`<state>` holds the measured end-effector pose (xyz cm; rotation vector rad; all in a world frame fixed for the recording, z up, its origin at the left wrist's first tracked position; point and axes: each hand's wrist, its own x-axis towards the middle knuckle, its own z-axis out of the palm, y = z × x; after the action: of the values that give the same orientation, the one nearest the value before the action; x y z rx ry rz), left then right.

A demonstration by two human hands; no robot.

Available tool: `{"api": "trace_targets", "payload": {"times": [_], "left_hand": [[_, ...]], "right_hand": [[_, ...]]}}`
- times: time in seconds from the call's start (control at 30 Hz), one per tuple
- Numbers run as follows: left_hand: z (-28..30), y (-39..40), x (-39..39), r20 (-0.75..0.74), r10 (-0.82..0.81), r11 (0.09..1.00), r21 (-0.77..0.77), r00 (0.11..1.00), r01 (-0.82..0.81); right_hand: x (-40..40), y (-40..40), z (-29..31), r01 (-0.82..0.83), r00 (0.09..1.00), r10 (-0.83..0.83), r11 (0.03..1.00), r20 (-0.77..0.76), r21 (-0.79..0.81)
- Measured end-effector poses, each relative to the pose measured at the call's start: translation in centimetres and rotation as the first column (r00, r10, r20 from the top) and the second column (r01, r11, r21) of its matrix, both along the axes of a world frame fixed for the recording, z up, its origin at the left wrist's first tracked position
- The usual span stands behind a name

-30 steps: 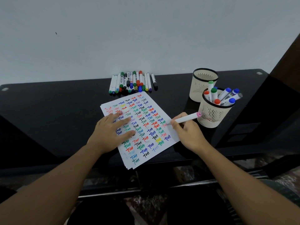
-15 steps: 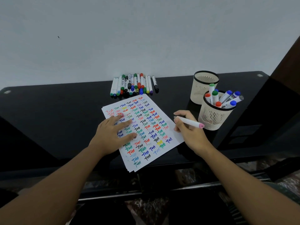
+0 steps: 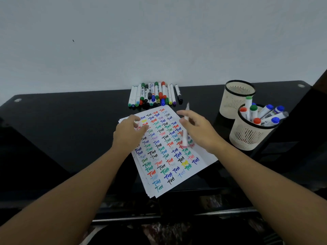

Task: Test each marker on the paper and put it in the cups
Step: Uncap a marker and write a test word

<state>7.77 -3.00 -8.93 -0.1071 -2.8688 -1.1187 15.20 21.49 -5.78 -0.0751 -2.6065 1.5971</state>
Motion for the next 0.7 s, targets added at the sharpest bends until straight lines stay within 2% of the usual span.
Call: {"api": "trace_targets", "payload": {"times": [0.1, 0.2, 0.27, 0.37, 0.47, 0.7], "left_hand": [[-0.4, 0.6, -1.1, 0.013, -0.017, 0.989, -0.149, 1.000, 0.018], [-1.1, 0.9, -1.1, -0.053, -0.030, 0.981, -0.194, 0.998, 0.019], [-1.6, 0.8, -0.7, -0.112, -0.046, 0.990, -0.139, 0.993, 0.030], [-1.8, 0.6, 0.1, -0.181, -0.115, 0.993, 0.003, 0.977, 0.117], [-1.7, 0.7, 0.7, -0.258, -0.163, 0.983, 0.035, 0.952, 0.178], [-1.6, 0.9, 1.1, -0.280, -0.222, 0.973, -0.007, 0.934, 0.230]], "right_hand": [[-1.4, -0.4, 0.0, -0.060, 0.996, 0.055, 0.996, 0.076, 0.060], [-2.4, -0.5, -0.2, -0.112, 0.990, 0.067, 0.903, 0.122, 0.414], [-3.0, -0.4, -0.4, -0.117, 0.992, 0.075, 0.816, 0.098, 0.567], [-3.5, -0.3, -0.3, -0.153, 0.988, 0.128, 0.739, 0.087, 0.656], [-3.8, -0.1, -0.5, -0.141, 0.989, 0.135, 0.672, 0.067, 0.727], [-4.0, -0.2, -1.0, -0.130, 0.988, 0.146, 0.679, 0.041, 0.723]]}}
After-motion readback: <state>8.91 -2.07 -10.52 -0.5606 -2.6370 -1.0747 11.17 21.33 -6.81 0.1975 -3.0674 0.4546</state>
